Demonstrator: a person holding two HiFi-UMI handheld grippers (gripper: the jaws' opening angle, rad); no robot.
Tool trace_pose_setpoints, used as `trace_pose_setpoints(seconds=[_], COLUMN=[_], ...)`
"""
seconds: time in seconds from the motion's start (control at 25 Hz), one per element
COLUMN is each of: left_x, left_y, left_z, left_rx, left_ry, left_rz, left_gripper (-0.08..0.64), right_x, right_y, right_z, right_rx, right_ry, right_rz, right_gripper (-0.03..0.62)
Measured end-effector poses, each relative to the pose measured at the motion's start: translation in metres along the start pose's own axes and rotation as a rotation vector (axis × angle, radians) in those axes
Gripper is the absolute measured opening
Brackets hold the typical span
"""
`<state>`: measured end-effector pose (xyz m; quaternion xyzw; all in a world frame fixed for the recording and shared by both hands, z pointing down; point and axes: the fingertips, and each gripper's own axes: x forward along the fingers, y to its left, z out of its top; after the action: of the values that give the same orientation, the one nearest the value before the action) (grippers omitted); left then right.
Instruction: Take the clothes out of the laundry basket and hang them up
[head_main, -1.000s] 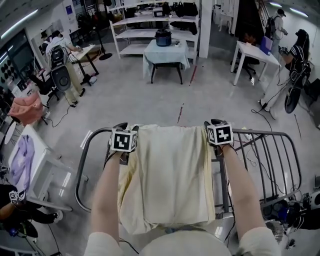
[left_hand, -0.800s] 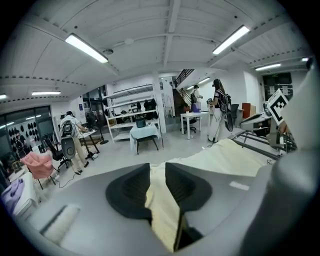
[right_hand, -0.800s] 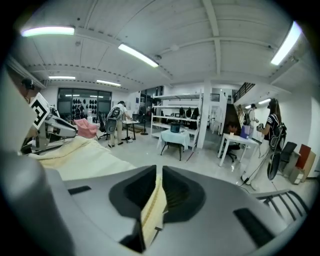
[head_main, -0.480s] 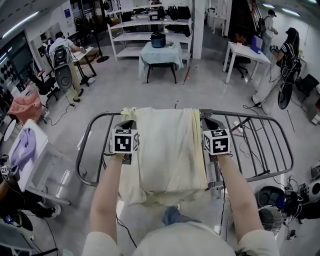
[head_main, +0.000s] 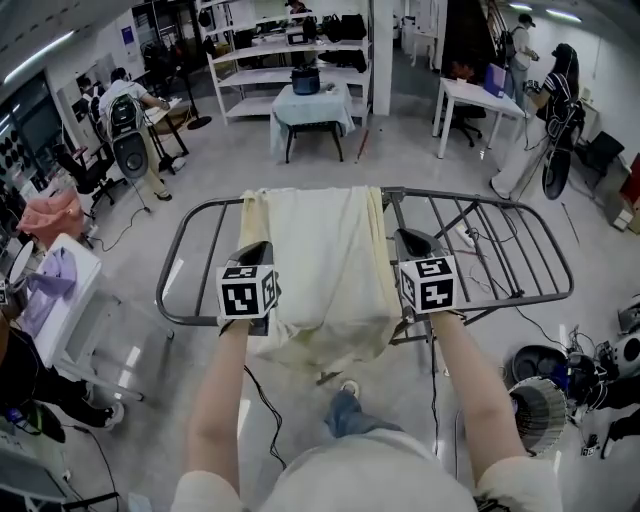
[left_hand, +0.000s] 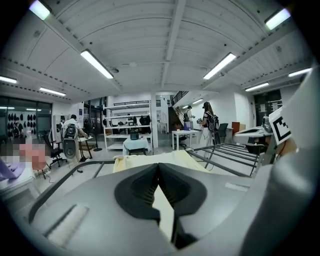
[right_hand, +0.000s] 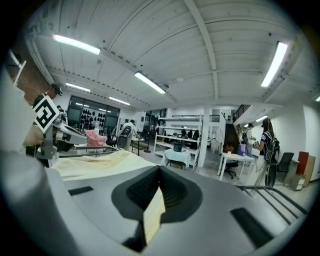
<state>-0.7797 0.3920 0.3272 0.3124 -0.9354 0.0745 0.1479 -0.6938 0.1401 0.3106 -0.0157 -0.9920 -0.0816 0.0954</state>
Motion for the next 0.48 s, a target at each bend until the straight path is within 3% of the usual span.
trace_pose_setpoints(seconds=[0.2,0.48], left_x=[-0.052,-0.111], left_y=[-0.040,-0.099], left_z=[-0.032,-0.074], left_rx=[-0.014,-0.054], left_ry=[-0.014,-0.013], left_rz=[-0.026,-0.091], left_gripper=[0.011,0.012], right_x=[-0.064,-0.154], right_y=[0.023,0.056], right_z=[-0.034,-0.068], right_rx=[0.081,0.078], right_ry=[0.006,0.016], right_rz=[0.015,-0.001], right_gripper=[0.002,0.002])
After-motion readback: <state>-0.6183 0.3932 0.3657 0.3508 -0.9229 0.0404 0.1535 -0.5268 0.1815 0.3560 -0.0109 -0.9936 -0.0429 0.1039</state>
